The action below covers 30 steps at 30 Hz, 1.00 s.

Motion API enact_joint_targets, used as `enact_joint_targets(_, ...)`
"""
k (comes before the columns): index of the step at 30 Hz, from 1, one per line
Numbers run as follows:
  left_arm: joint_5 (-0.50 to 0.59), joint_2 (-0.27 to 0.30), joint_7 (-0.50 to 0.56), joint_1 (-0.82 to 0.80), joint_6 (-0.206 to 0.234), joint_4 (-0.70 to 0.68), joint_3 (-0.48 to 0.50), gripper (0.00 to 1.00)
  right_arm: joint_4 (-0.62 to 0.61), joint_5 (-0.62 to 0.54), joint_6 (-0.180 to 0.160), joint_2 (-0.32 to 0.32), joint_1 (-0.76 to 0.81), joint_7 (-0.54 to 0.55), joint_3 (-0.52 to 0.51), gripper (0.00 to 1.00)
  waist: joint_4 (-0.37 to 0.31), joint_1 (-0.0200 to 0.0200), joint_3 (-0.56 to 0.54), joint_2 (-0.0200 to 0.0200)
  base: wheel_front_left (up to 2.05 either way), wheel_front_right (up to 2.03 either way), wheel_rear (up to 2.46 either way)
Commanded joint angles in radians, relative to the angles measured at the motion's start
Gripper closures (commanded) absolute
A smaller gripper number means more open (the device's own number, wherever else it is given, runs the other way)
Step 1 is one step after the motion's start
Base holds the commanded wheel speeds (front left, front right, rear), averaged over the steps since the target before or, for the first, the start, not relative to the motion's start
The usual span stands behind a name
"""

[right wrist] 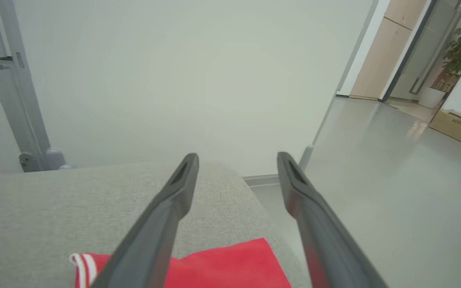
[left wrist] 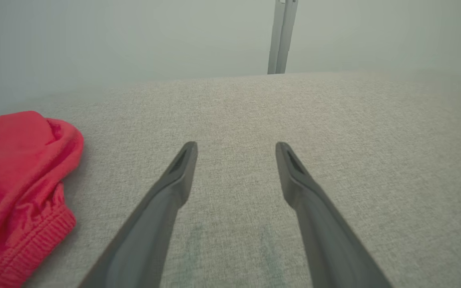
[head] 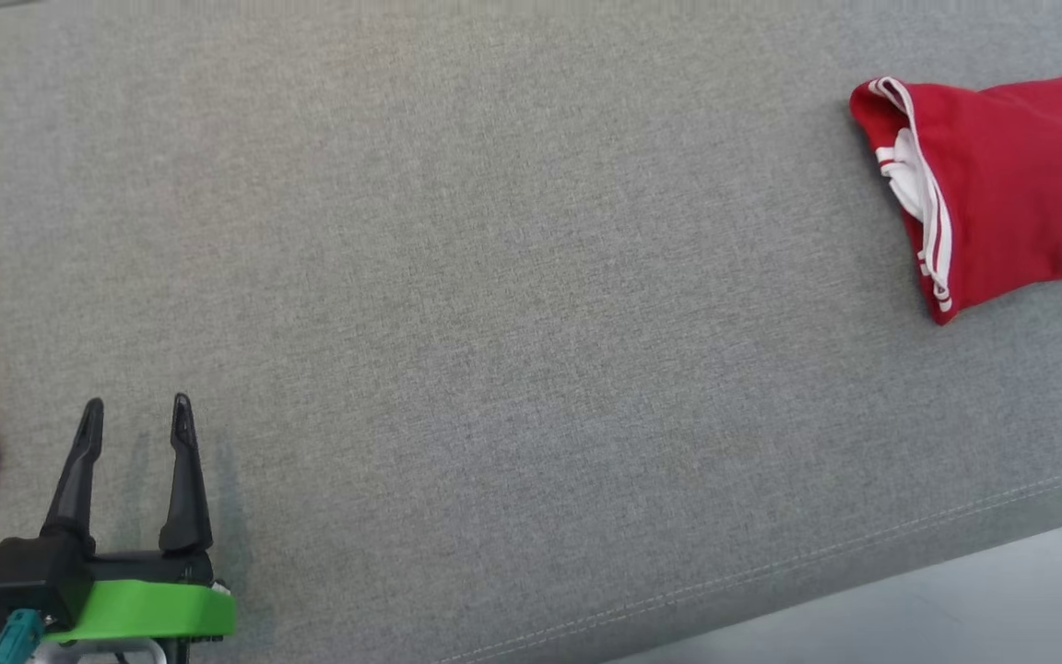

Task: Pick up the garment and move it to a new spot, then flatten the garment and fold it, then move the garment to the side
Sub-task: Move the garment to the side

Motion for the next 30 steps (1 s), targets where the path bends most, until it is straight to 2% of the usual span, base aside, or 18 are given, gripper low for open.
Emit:
enact_joint_targets(1, -0.006, -0.007, 0.000, -0.006, -0.002, 0.019, 0.006, 0.00, -0.047, -0.007, -0.001, 0.035, 0.070, -0.002, -0.001, 0.00, 0.009, 0.0000, -0.097, 0.0109, 0.00, 0.00, 0.00)
enact_joint_targets(5, -0.020, -0.029, 0.000, 0.009, 0.002, 0.093, 0.022, 0.00, -0.261, -0.017, -0.002, 0.130, 0.278, -0.003, 0.027, 0.00, 0.020, 0.0000, -0.169, 0.0109, 0.00, 0.00, 0.00)
enact_joint_targets(11, -0.006, -0.048, 0.000, 0.032, 0.016, 0.181, 0.041, 0.00, -0.426, -0.008, -0.001, 0.233, 0.523, -0.003, 0.074, 0.00, 0.050, 0.0000, -0.255, 0.0109, 0.00, 0.00, 0.00)
enact_joint_targets(17, 0.009, -0.062, 0.000, 0.048, 0.031, 0.230, 0.053, 0.00, -0.483, -0.032, -0.002, 0.284, 0.683, -0.003, 0.127, 0.00, 0.092, 0.0000, -0.311, 0.0109, 0.00, 0.00, 0.00)
enact_joint_targets(26, 0.017, -0.078, 0.000, 0.067, 0.015, 0.282, 0.017, 0.00, -0.497, -0.062, -0.002, 0.344, 0.843, -0.003, 0.157, 0.00, 0.154, 0.0000, -0.361, 0.0109, 0.00, 0.00, 0.00)
enact_joint_targets(30, 0.011, -0.079, 0.000, 0.073, 0.008, 0.282, 0.011, 0.00, -0.495, -0.071, -0.001, 0.347, 0.865, -0.003, 0.167, 0.00, 0.160, 0.0000, -0.366, 0.0109, 0.00, 0.00, 0.00)
